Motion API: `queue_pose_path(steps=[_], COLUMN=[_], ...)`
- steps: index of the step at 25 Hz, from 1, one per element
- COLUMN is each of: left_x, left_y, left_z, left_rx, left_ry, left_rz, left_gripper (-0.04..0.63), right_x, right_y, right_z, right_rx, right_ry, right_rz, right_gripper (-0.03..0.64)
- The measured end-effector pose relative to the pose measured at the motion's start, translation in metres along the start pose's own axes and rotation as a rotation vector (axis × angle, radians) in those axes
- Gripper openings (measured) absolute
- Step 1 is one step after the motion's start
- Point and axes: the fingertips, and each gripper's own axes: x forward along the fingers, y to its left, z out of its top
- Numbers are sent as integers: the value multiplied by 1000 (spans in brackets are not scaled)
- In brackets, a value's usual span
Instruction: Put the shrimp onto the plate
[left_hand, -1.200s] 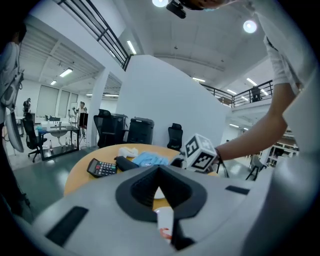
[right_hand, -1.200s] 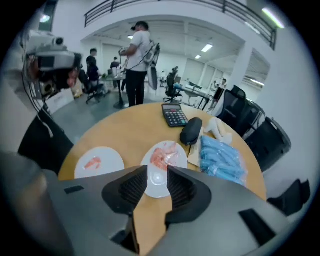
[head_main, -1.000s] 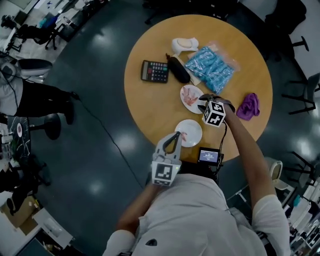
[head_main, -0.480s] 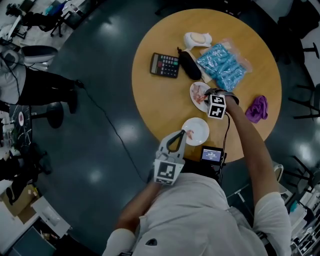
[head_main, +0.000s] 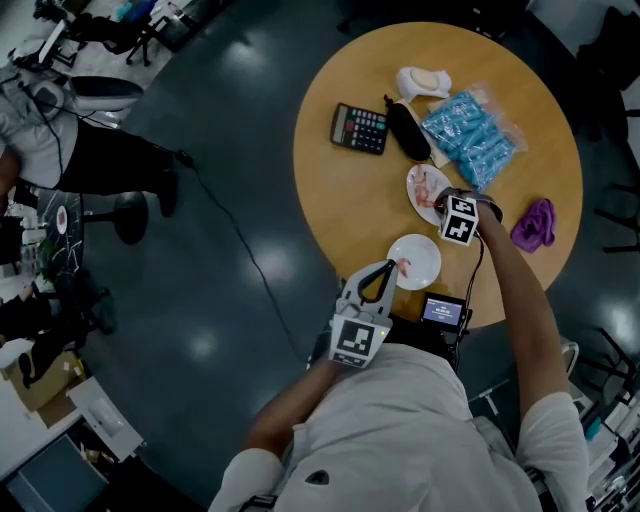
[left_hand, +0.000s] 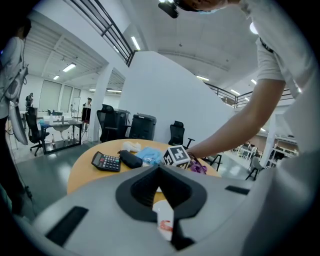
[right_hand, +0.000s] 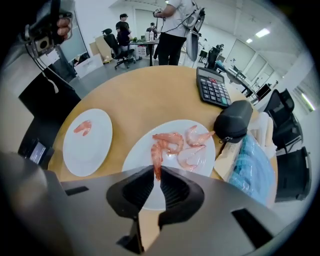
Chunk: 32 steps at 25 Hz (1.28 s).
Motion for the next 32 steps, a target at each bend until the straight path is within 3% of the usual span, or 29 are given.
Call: queue_pose_path(steps=[8, 14, 21, 32], left_x=[-18, -21, -13, -16], left_y=[-1, 7, -1, -2], left_z=[5, 10, 13, 5], left_rx=[11, 20, 26, 16], left_ry=[-18, -37, -38, -25], left_rz=[9, 24, -5, -9], left_gripper=[8, 8, 8, 8], right_x=[-35, -54, -43, -19], right_y=[35, 93, 151, 174], right_z=[0, 23, 28, 35], right_rx=[130, 111, 139, 124], right_ry=[-100, -188, -199, -152], right_rz=[-46, -29, 62, 147], right_gripper=[48, 48, 48, 49])
